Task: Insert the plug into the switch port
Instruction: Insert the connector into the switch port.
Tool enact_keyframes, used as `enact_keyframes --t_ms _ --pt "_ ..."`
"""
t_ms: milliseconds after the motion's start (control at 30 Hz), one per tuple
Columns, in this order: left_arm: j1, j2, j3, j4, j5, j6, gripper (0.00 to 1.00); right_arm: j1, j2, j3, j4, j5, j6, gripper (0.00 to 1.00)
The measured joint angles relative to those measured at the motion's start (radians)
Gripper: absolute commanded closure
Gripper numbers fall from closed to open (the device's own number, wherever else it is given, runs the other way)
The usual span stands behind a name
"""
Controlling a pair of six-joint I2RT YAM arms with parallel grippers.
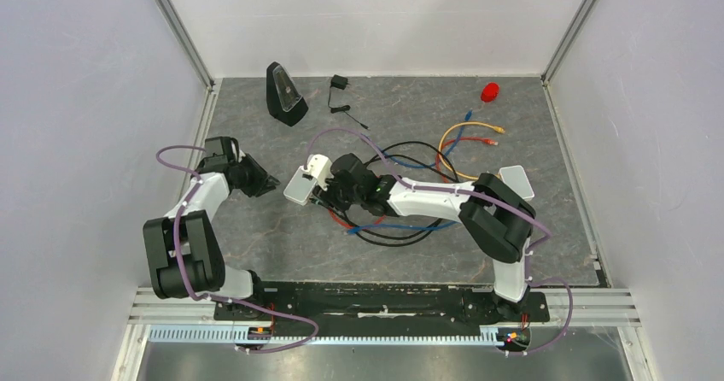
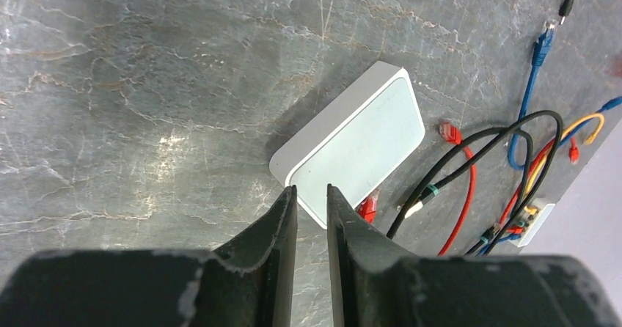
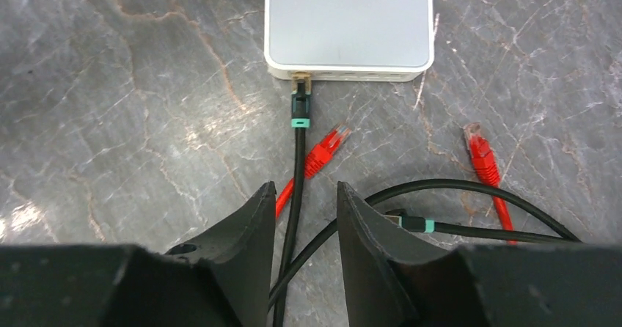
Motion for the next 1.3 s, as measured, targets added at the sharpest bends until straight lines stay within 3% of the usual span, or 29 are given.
enact_keyframes --t_ms 367,867,1033,1133,1233,1267,1300 --pt "0.0 -0.047 0.026 -0.093 0.071 0.111 0.72 0.005 -0.018 -0.049 -0.046 -0.103 0.053 0.62" --pt "0.0 -0.061 0.026 -0.116 0.097 0.136 0.72 0.005 0.072 -0.032 -0.055 -0.017 0.118 0.61" --pt "0.0 -0.061 0.026 -0.115 0.098 0.135 0.72 0.005 0.084 -0.021 -0.043 0.0 0.115 0.92" --pt "0.0 -0.061 0.02 -0.107 0.118 0.134 0.72 0.004 0.087 -0.018 -0.042 -0.016 0.105 1.0" --pt "0.0 -0.071 -0.016 -0.073 0.159 0.125 0.72 0.002 0.087 -0.012 -0.051 -0.055 0.093 0.98" --pt "0.0 -0.078 -0.037 -0.06 0.177 0.116 0.72 0.002 0.087 -0.011 -0.053 -0.076 0.09 0.94" --pt "-0.001 -0.086 -0.06 -0.048 0.193 0.104 0.71 0.0 0.087 -0.011 -0.054 -0.089 0.089 0.84"
